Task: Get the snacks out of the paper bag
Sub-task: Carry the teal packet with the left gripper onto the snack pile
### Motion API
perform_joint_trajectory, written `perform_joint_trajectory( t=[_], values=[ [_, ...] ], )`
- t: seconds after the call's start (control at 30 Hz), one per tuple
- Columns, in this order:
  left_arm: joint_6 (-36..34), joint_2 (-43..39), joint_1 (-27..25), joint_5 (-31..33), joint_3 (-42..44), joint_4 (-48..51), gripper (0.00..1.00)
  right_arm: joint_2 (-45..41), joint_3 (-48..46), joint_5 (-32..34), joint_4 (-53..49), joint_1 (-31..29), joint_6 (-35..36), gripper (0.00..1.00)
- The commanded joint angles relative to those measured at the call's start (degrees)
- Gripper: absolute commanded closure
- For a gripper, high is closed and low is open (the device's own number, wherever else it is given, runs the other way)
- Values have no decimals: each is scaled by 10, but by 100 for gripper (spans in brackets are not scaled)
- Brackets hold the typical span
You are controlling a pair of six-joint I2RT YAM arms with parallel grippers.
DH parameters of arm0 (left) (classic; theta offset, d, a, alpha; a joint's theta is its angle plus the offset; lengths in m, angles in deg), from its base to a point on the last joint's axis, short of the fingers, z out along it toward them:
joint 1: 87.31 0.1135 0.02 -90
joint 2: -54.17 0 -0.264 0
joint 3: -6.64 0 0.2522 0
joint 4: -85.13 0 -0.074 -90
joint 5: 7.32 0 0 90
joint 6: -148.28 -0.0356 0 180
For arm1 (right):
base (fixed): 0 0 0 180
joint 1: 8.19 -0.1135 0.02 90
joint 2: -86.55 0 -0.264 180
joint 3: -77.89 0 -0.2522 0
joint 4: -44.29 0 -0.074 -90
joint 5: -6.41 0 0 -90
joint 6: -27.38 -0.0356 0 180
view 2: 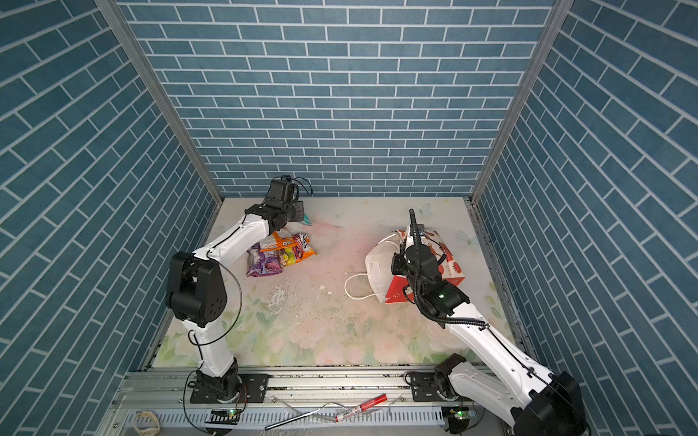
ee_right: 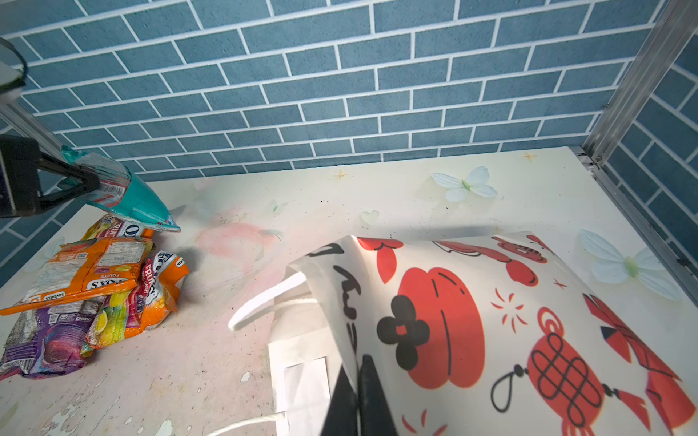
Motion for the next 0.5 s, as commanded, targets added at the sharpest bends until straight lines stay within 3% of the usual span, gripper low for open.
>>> perform_joint_trajectory(
  t=[0.0, 0.13, 0.17, 0.2, 0.27, 0.33, 0.4, 0.47],
  values=[
    [-16, 14, 5, 26, -27, 17, 100, -12, -10, 14, -11, 0, -30, 100],
    [-16, 31, 6, 29, -38, 30, 100, -11, -13, 16, -9, 0, -35, 100],
    [-16, 34, 6, 30, -43, 35, 96, -11, -13, 15, -7, 0, -36, 100],
    [-17, 36, 6, 26, -46, 40, 86, -11, -13, 14, -8, 0, -37, 100],
    [-22, 30, 6, 11, -48, 46, 57, -12, -14, 13, -7, 0, -39, 100],
    [-28, 13, 5, -16, -35, 38, 44, -12, -12, 10, -7, 0, -39, 100],
    [-21, -19, 2, -28, -11, 19, 22, -12, -10, 6, -8, 0, -38, 100],
    [-16, -59, -4, -34, 20, -7, 10, -14, -9, 7, -8, 0, -36, 100]
  ],
)
